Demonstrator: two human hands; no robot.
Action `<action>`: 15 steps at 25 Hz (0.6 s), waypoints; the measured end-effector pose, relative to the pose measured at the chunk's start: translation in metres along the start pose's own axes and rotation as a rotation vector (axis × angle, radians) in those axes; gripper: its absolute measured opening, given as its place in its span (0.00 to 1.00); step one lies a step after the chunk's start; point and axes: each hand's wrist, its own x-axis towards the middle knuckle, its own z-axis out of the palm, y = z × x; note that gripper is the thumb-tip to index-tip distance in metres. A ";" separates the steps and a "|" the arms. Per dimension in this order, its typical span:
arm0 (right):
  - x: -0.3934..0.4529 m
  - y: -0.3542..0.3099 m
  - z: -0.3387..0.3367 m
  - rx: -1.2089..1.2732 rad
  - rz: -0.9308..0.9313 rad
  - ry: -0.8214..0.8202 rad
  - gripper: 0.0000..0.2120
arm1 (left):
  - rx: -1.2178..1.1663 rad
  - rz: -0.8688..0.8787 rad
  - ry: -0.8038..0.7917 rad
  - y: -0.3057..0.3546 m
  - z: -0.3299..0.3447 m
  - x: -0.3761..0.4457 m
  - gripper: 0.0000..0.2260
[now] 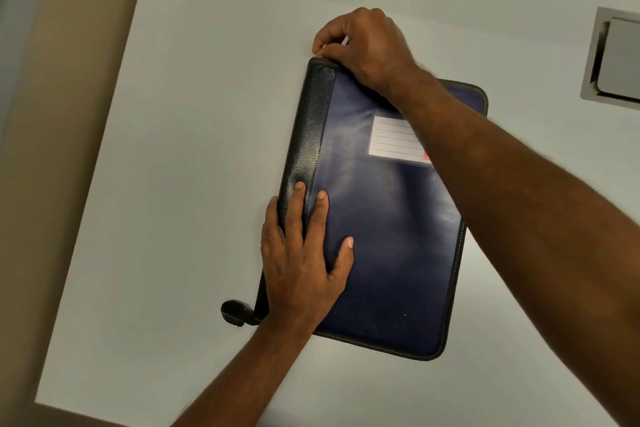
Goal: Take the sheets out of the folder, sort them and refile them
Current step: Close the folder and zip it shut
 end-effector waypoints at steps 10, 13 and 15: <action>-0.024 -0.001 0.001 -0.024 0.038 0.067 0.09 | -0.033 0.003 0.006 0.000 0.002 0.000 0.32; -0.062 -0.001 0.000 -0.049 0.007 0.131 0.14 | -0.053 0.013 0.016 -0.001 -0.002 0.002 0.32; -0.092 -0.001 -0.002 -0.109 0.011 0.206 0.17 | -0.066 0.022 0.009 -0.002 -0.004 0.003 0.31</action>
